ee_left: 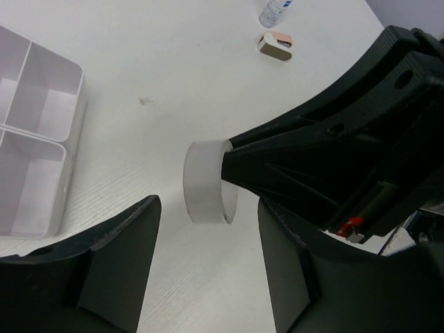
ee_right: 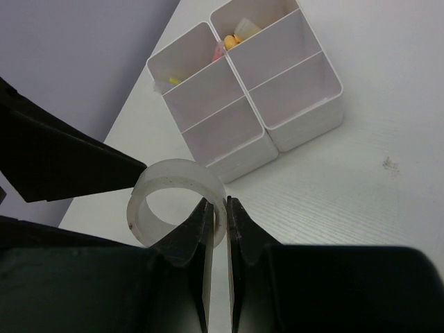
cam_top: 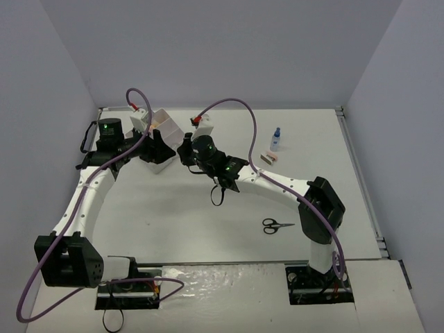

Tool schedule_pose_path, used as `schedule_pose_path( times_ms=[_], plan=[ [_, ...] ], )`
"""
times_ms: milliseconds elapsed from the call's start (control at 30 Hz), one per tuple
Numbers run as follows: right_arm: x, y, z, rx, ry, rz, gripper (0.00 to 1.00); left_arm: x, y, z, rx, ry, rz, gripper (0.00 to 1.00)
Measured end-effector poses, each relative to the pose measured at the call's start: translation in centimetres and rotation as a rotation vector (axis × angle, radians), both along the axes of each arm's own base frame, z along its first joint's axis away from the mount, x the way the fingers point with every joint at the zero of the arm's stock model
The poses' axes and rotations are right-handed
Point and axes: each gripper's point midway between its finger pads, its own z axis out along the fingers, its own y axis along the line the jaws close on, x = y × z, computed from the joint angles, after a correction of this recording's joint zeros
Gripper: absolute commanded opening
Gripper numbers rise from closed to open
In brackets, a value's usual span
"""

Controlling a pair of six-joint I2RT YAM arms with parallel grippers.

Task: Sort the stationery into containers
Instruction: Place the stationery in the storage box.

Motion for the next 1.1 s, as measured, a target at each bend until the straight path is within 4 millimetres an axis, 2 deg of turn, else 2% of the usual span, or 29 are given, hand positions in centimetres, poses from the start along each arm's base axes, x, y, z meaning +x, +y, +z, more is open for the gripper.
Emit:
schedule_pose_path(
  times_ms=[167, 267, 400, 467, 533, 567, 633, 667, 733, 900, 933, 1000, 1033, 1067, 1100],
  plan=[
    [-0.4, 0.5, 0.2, 0.011, -0.002, 0.025, 0.00, 0.5, 0.2, 0.1, -0.004, -0.002, 0.025, 0.38],
    [-0.5, 0.7, 0.4, 0.019, -0.004, 0.034, 0.00, 0.7, 0.2, 0.4, -0.008, -0.013, 0.030, 0.22],
    [-0.5, 0.8, 0.5, 0.027, -0.009, 0.039, 0.00, 0.8, 0.1, 0.4, -0.015, -0.011, 0.034, 0.11],
    [-0.6, 0.8, 0.4, 0.028, -0.010, 0.039, 0.00, 0.8, 0.1, 0.4, -0.019, -0.005, 0.033, 0.02],
    [-0.5, 0.8, 0.4, 0.025, -0.011, 0.040, 0.00, 0.8, 0.0, 0.3, -0.025, 0.002, 0.030, 0.01],
    [-0.5, 0.7, 0.3, 0.024, -0.012, 0.040, 0.00, 0.8, -0.1, 0.3, -0.028, 0.005, 0.028, 0.05],
    [-0.6, 0.7, 0.3, 0.022, -0.014, 0.040, 0.00, 0.8, -0.2, 0.2, -0.034, 0.010, 0.023, 0.23],
    [-0.6, 0.6, 0.2, 0.021, -0.015, 0.041, 0.00, 0.8, -0.2, 0.2, -0.036, 0.013, 0.021, 0.29],
    [-0.6, 0.5, 0.2, 0.018, -0.019, 0.042, 0.00, 0.7, -0.4, 0.0, -0.041, 0.023, 0.012, 0.31],
    [-0.7, 0.4, 0.7, 0.022, -0.033, 0.044, 0.00, 0.4, -0.6, -0.5, -0.051, 0.055, -0.002, 0.28],
    [-0.7, 0.3, 0.8, 0.022, -0.035, 0.044, 0.00, 0.4, -0.6, -0.5, -0.055, 0.058, -0.004, 0.22],
    [-0.7, 0.3, 0.8, 0.021, -0.037, 0.045, 0.00, 0.3, -0.7, -0.5, -0.061, 0.062, -0.007, 0.04],
    [-0.7, 0.3, 0.8, 0.021, -0.038, 0.045, 0.00, 0.2, -0.8, -0.4, -0.065, 0.064, -0.009, 0.00],
    [-0.7, 0.3, 0.8, 0.020, -0.038, 0.044, 0.02, 0.2, -0.8, -0.4, -0.069, 0.066, -0.012, 0.00],
    [-0.7, 0.3, 0.8, 0.020, -0.038, 0.045, 0.12, 0.2, -0.9, -0.4, -0.073, 0.071, -0.009, 0.00]
  ],
)
